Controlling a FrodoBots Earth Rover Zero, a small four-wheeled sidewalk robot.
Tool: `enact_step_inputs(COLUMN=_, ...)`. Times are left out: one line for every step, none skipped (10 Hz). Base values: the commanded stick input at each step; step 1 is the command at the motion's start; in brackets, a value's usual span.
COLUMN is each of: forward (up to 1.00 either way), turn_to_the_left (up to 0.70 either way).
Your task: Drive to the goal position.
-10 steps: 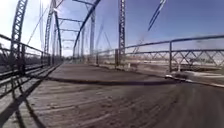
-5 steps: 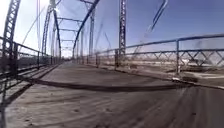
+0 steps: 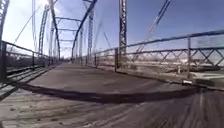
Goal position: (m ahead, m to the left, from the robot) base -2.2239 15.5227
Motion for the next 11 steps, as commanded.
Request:
enact_step_inputs(forward=1.00, turn_to_the_left=0.00)
enact_step_inputs(forward=1.00, turn_to_the_left=0.00)
enact_step_inputs(forward=1.00, turn_to_the_left=0.00)
enact_step_inputs(forward=1.00, turn_to_the_left=0.00)
enact_step_inputs(forward=1.00, turn_to_the_left=0.00)
enact_step_inputs(forward=1.00, turn_to_the_left=0.00)
enact_step_inputs(forward=1.00, turn_to_the_left=0.00)
enact_step_inputs(forward=1.00, turn_to_the_left=0.00)
enact_step_inputs(forward=1.00, turn_to_the_left=0.00)
enact_step_inputs(forward=1.00, turn_to_the_left=0.38)
enact_step_inputs(forward=1.00, turn_to_the_left=0.40)
